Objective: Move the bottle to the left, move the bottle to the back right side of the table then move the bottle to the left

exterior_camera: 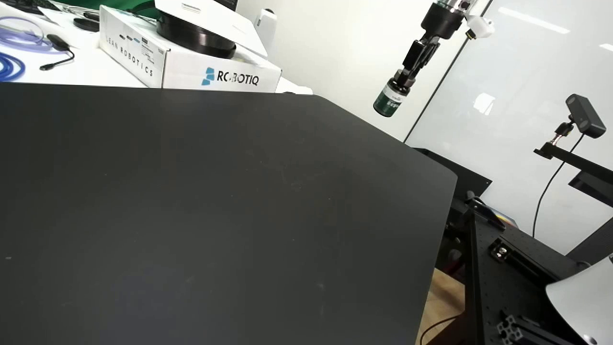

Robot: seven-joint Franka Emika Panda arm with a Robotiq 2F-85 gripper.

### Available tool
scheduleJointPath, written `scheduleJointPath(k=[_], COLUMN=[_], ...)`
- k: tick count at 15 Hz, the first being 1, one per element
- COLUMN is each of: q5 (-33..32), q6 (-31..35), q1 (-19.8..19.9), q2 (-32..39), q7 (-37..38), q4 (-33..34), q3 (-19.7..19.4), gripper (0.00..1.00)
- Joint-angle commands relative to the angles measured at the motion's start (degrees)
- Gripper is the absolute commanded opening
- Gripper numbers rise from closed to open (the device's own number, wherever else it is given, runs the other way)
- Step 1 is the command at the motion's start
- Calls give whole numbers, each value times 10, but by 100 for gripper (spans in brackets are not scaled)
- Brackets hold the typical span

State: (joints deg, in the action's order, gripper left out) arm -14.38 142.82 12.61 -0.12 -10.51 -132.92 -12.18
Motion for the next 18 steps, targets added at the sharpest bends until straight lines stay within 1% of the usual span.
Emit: scheduleJointPath(k=[1,7,8,10,12,15,18], q5=[0,0,0,15,44,83,107], q6=[-2,-3,-3,-8,-14,-24,-40], q1=[-1,-1,-1,-1,-2,1,8], q2=[0,0,0,25,54,105,156], q7=[0,0,0,-6,-17,-22,-22], q4=[1,2,2,30,62,121,184], q3=[-1,-1,-1,-1,1,5,8], gripper=[61,61,36,36,36,36,36])
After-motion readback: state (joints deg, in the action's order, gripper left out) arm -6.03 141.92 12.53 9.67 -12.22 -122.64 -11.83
